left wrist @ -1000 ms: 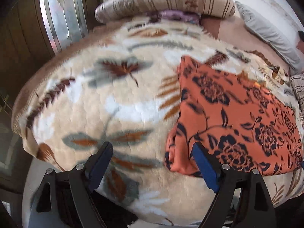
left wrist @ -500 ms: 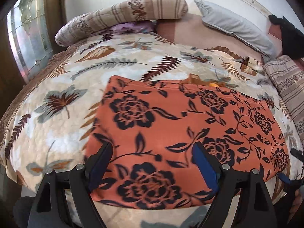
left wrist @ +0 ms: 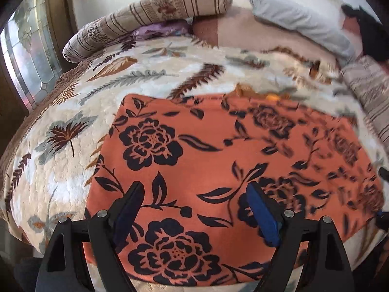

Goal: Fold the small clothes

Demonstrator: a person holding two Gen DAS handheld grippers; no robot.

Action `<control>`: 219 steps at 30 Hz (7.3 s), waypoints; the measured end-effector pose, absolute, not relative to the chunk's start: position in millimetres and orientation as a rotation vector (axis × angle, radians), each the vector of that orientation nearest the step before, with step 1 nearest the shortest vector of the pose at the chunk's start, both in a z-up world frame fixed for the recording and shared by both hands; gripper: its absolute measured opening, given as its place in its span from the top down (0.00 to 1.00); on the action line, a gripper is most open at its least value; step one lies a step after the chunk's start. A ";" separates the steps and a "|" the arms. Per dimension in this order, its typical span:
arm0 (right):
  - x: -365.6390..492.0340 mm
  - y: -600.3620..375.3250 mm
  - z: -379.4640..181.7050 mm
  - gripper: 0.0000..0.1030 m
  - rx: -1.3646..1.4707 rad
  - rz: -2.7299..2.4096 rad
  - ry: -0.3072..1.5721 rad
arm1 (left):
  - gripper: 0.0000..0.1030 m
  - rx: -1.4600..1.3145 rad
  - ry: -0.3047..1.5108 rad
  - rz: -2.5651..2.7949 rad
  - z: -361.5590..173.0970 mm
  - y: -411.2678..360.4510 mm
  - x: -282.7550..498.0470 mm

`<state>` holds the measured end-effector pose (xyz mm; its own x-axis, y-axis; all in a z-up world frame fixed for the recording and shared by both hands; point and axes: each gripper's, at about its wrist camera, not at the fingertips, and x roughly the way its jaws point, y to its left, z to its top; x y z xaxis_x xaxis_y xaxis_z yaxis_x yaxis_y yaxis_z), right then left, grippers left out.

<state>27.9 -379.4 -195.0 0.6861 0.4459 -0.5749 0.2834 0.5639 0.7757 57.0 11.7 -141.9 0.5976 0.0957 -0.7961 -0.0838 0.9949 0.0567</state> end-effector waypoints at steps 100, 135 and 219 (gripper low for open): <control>-43.7 44.6 -141.8 0.23 -0.175 0.717 0.742 | 0.13 -0.569 0.763 0.040 -108.0 210.9 1.0; 37.7 -182.9 -136.1 0.23 0.665 0.475 0.891 | 0.28 -0.008 0.957 0.099 -141.4 96.6 78.7; 51.3 -111.2 -157.7 0.45 0.551 0.679 1.036 | 0.60 -0.602 1.049 -0.121 -148.9 190.5 151.6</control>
